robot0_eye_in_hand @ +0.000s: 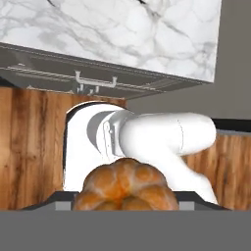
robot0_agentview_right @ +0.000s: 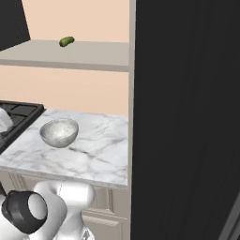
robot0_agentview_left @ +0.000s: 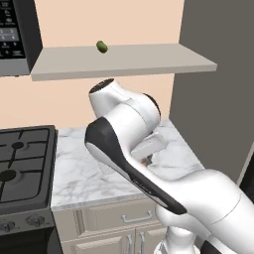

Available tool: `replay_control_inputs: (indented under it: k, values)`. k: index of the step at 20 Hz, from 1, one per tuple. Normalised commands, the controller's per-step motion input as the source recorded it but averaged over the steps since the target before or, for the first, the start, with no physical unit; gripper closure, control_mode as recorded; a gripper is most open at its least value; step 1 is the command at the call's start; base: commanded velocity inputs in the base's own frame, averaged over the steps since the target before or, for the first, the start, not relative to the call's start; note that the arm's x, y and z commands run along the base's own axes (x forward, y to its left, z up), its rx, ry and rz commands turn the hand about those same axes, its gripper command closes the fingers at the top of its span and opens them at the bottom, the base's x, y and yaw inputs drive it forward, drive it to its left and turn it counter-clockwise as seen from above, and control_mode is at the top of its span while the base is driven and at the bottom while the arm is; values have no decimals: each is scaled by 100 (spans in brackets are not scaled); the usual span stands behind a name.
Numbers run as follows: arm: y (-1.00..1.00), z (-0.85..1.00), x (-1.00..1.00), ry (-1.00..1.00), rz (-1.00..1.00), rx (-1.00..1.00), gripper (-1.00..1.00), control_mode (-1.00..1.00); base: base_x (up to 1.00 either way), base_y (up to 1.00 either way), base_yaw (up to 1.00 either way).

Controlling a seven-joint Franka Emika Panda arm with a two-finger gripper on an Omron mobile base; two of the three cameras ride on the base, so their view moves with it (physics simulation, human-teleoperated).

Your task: Pick the tangerine from the cabinet and place it in the bowl. Then pick the bowl and place it in the sink. Then turn on the sink facuet.

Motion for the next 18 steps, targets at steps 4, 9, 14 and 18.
replay_control_inputs:
  k: [4,9,14,18]
  values:
    - [-39,-55,100,0,-1,11,100,-100,0,0,0]
    - [0,-15,100,-7,3,2,100,-100,0,0,0]
    - [0,-5,100,-4,2,3,100,-100,0,0,0]
    - [0,-44,100,0,1,4,100,-100,0,0,0]
